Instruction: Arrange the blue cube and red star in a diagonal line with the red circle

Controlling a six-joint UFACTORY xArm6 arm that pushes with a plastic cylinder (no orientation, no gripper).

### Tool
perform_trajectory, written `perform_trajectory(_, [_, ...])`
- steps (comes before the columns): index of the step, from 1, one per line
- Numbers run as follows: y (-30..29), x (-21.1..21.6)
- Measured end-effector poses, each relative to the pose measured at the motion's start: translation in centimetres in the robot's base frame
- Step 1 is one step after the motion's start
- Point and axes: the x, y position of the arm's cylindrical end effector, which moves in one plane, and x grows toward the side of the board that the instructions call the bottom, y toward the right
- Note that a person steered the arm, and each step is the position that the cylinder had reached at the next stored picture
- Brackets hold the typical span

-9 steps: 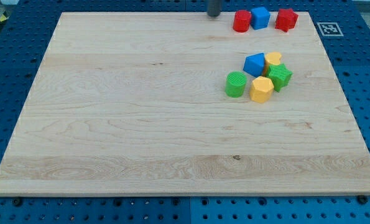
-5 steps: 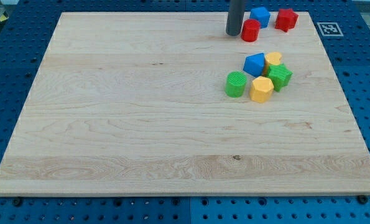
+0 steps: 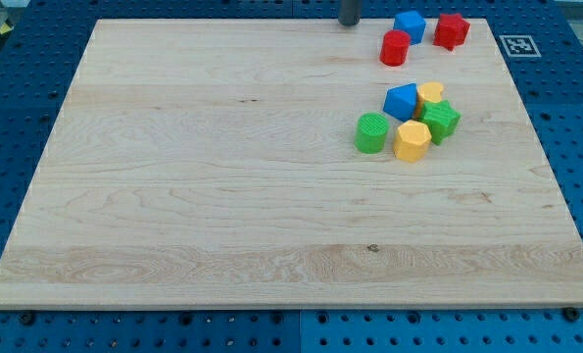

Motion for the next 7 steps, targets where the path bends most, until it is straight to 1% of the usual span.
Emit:
perform_trajectory(2, [7.5,0.3])
perform_trajectory(4, [8.1,2.9])
perform_trajectory(5, [7.7,0.5])
perform_trajectory(6, [8.1,-0.1])
perform_trajectory(7, [12.3,0.0])
